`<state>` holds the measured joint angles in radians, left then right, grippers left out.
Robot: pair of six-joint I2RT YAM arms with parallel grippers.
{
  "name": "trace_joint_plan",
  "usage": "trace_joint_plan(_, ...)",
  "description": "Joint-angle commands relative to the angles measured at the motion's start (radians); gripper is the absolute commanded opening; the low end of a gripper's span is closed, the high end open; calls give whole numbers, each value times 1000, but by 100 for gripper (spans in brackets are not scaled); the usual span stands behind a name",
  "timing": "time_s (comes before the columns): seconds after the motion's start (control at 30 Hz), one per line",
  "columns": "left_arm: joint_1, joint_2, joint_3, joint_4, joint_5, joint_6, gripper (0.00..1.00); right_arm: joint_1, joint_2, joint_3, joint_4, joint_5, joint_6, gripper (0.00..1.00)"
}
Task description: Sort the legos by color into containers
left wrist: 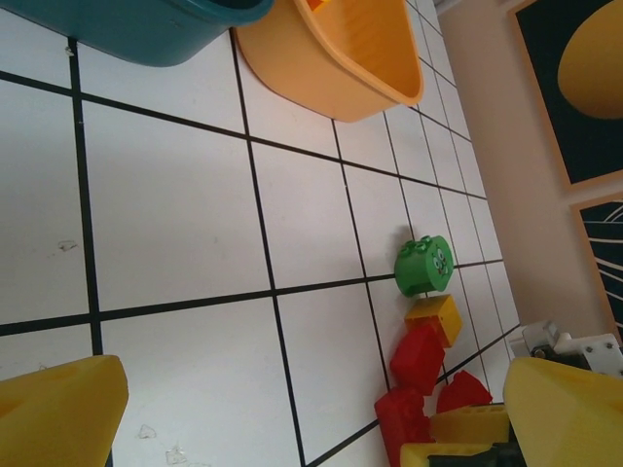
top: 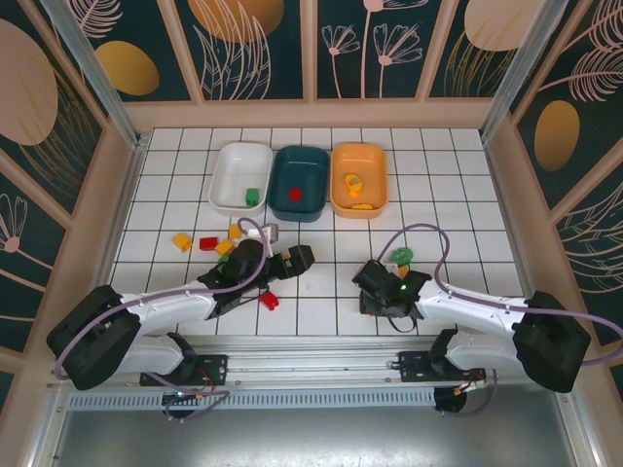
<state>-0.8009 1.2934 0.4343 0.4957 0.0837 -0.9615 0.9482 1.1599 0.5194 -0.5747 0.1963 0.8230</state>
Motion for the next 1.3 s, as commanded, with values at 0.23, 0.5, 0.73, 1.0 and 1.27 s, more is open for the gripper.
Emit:
trace_joint_plan(0.23, -3, -43, 3, -40, -44, 25, 99, 51, 96, 25, 42, 85, 0, 20)
trace_joint_plan(0.5, -3, -117, -10, -96, -91, 38, 99, 82, 90, 128, 20, 137, -40, 12)
trace_joint_plan(0.73, 0, -207, -25, -174, -182, 36, 99, 69, 120, 254, 29, 188, -127, 10)
trace_joint_plan(1.0, 127, -354, -33, -330, -235, 9, 99, -105, 219, 436, 249, 161, -344, 9)
trace_joint_plan(1.27, 282, -396, -34, -417, -147, 24, 99, -254, 528, 690, 449, 45, -510, 9)
